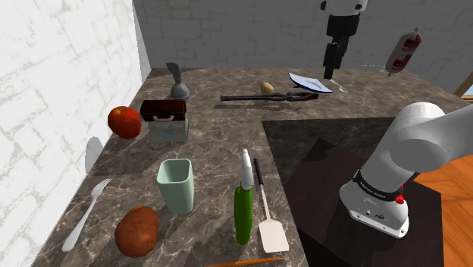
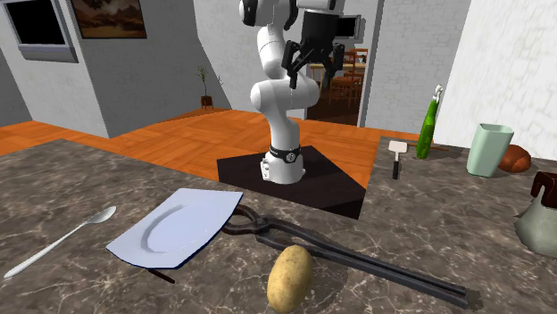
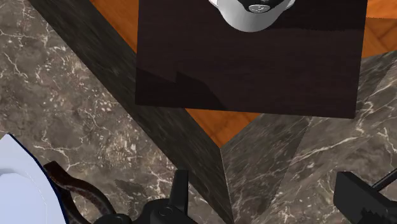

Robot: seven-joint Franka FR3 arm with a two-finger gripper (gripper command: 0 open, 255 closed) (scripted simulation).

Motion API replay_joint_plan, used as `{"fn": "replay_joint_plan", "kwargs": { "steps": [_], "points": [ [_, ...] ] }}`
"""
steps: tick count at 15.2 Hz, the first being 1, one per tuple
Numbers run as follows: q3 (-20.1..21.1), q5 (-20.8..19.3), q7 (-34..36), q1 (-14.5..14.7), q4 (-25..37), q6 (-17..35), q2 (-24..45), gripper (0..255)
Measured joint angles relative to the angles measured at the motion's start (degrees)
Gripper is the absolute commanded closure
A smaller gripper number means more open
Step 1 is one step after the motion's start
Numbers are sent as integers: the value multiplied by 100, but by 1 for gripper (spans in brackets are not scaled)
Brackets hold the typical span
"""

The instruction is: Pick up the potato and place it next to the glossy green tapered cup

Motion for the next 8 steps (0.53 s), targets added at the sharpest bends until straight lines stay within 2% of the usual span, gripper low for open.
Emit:
{"fn": "replay_joint_plan", "kwargs": {
  "steps": [2, 8],
  "points": [
    [-5, 8, 41, -15, 2, 80, 75, 0],
    [-134, 55, 447, -189, 1, 1156, 1038, 0]
  ]
}}
